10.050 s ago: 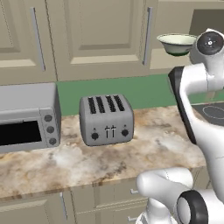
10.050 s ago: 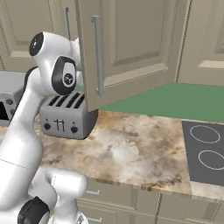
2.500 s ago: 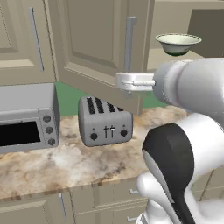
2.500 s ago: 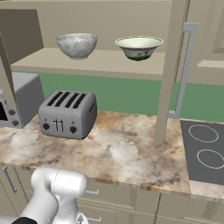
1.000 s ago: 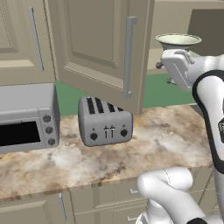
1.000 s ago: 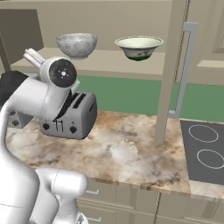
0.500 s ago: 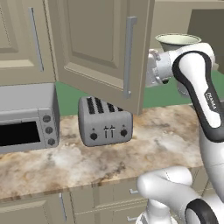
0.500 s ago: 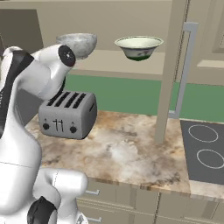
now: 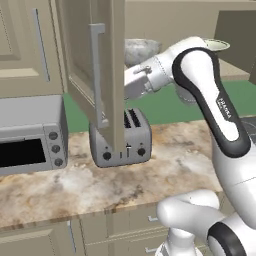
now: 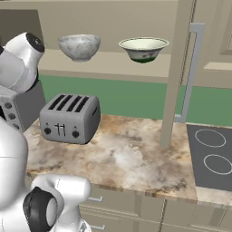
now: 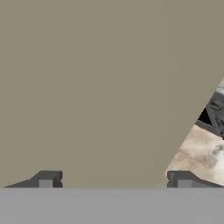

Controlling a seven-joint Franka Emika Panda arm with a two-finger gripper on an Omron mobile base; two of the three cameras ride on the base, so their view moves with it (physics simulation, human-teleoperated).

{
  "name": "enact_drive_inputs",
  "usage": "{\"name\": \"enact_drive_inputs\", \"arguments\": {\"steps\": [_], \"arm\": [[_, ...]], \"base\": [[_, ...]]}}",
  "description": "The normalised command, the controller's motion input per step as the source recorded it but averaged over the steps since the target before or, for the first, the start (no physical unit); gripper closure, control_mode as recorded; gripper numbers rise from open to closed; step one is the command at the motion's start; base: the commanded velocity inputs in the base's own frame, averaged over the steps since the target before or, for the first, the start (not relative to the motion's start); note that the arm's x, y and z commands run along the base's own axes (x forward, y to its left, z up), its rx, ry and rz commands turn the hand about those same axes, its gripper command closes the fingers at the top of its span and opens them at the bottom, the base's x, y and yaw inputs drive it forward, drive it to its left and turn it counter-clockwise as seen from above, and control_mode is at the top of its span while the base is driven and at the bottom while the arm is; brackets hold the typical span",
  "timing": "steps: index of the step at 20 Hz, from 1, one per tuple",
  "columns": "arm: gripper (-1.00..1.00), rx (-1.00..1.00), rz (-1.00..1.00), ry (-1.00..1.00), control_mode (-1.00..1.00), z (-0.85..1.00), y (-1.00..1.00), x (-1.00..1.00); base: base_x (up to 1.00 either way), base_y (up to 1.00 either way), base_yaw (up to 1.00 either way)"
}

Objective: Move the bowls from the cabinet to the plates on the dining table.

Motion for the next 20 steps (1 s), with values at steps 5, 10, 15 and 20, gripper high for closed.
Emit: {"name": "enact_drive_inputs", "arguments": {"steps": [5,10,15,20], "arm": [[-1.0,-0.16,0.22,-0.33,-1.0,0.0,0.59,-0.83],[-1.0,-0.04,0.04,-0.36,-1.0,0.01,-0.49,-0.32],[-1.0,0.0,-0.01,-0.25,-1.0,0.12,-1.0,0.03],[-1.0,-0.1,-0.04,-0.18,-1.0,0.21,-0.95,0.41]], "base": [[0.0,0.0,0.0],[0.0,0.0,0.0],[0.0,0.0,0.0],[0.0,0.0,0.0]]}}
